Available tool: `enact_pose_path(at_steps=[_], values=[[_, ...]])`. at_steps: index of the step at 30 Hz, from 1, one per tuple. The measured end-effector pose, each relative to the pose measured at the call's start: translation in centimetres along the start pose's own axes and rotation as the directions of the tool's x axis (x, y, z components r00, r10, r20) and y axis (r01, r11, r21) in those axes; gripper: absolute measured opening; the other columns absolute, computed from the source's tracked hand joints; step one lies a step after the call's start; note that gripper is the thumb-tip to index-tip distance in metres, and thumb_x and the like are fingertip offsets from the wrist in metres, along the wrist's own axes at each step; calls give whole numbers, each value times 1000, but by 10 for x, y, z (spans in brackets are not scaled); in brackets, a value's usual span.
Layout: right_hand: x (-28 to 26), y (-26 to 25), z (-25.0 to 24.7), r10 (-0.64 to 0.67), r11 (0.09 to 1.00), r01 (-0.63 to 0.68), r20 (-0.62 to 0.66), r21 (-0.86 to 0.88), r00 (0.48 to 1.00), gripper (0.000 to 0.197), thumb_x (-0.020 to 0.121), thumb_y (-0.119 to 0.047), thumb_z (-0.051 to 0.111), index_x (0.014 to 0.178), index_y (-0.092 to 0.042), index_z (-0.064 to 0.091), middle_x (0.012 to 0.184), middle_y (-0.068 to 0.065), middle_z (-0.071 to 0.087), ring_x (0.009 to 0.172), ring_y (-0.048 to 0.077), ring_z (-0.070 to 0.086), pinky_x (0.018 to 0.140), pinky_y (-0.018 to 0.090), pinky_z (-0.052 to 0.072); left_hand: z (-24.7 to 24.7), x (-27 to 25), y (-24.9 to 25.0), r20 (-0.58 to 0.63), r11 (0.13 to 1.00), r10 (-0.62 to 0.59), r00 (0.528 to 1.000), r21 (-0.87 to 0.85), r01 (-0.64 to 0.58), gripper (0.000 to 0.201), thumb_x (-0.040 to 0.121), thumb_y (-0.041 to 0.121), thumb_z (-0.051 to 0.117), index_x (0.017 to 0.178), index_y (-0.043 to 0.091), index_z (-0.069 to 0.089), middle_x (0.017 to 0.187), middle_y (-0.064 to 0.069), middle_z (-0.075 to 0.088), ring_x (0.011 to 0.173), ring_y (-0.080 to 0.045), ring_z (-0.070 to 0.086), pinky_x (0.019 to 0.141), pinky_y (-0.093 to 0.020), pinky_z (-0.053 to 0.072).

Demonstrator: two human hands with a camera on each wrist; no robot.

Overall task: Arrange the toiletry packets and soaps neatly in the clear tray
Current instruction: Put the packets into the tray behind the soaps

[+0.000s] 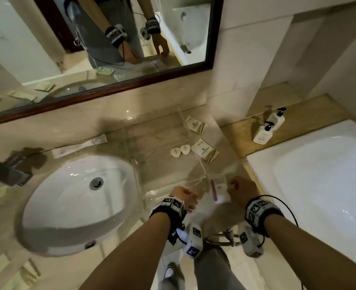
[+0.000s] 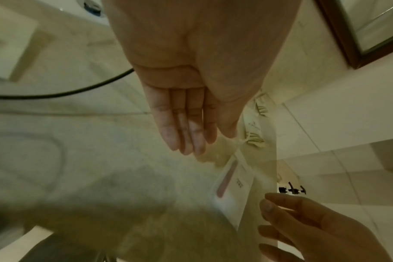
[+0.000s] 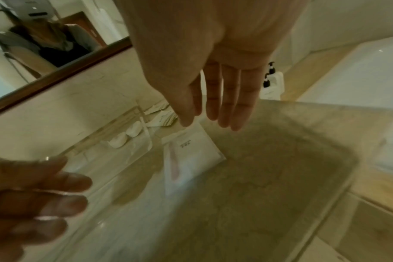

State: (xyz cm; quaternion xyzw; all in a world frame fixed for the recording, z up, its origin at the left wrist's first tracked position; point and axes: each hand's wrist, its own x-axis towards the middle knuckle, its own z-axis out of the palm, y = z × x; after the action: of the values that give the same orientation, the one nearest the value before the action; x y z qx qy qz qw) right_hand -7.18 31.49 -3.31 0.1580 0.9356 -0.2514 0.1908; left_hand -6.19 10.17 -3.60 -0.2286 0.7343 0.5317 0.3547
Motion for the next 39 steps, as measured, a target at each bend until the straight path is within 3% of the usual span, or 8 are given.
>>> enact_pose_path(at_steps=[6, 9, 14, 19, 25, 29, 32, 39], values=[[24, 17, -3, -15, 999, 21, 156, -33, 988, 11, 77, -22, 60, 73, -17, 69, 84, 4, 70, 83, 28, 66, 75, 32, 54, 45, 27, -2, -105, 995, -85, 991, -52, 80, 7, 81, 15, 70, 80, 9, 73, 58, -5, 63, 56, -20, 57, 62, -33, 57], [47, 19, -5, -34, 998, 21, 238, 56, 971, 22, 86, -29, 55, 74, -14, 65, 79, 5, 68, 78, 26, 64, 78, 38, 55, 61, 40, 12, -140, 985, -150, 979, -106, 136, 14, 84, 8, 65, 70, 7, 68, 49, -3, 58, 44, -17, 52, 49, -22, 46], [92, 15, -19, -114, 991, 87, 287, 106, 951, 14, 80, -30, 60, 79, -15, 63, 83, 9, 69, 78, 29, 66, 77, 44, 57, 78, 78, 16, -237, 983, -179, 955, -8, 182, 40, 72, 33, 62, 97, 3, 72, 96, -16, 74, 90, -33, 72, 83, -46, 59], [110, -21, -38, -145, 988, 115, 336, 107, 931, 21, 80, -32, 68, 86, -13, 62, 84, 4, 65, 77, 20, 62, 60, 28, 48, 81, 40, 52, -293, 975, -220, 930, -51, 214, 31, 73, 40, 70, 79, 11, 76, 77, -8, 74, 81, -26, 72, 78, -36, 61], [110, -33, -20, -196, 980, 192, 333, 44, 923, 26, 76, -21, 67, 98, -10, 61, 95, 5, 65, 78, 19, 62, 48, 16, 40, 90, 47, 54, -253, 960, -269, 929, 7, 280, 29, 70, 25, 68, 95, 12, 74, 95, -11, 73, 93, -27, 71, 83, -32, 59], [101, -17, -8, -170, 985, 160, 308, 60, 936, 26, 75, -19, 69, 95, -17, 53, 95, 3, 59, 83, 19, 59, 63, 23, 43, 113, 49, 52, -318, 954, -155, 935, 198, 225, 57, 78, 47, 64, 124, 16, 52, 124, -10, 58, 113, -28, 59, 94, -34, 51], [97, -9, -8, -178, 957, 62, 405, 283, 897, 39, 68, -16, 80, 96, -20, 53, 95, 0, 61, 86, 15, 60, 70, 23, 49, 120, 44, 55, -327, 906, -54, 943, 381, 184, 67, 87, 41, 61, 140, 10, 35, 140, -14, 38, 130, -31, 40, 111, -38, 37], [93, 5, -23, -286, 907, 79, 467, 415, 837, 29, 76, 0, 69, 90, -25, 64, 99, -2, 65, 91, 12, 62, 75, 24, 51, 106, 43, 64, -294, 956, -109, 950, 230, 181, 43, 79, 29, 75, 117, 17, 59, 119, -4, 65, 109, -21, 62, 95, -32, 52]])
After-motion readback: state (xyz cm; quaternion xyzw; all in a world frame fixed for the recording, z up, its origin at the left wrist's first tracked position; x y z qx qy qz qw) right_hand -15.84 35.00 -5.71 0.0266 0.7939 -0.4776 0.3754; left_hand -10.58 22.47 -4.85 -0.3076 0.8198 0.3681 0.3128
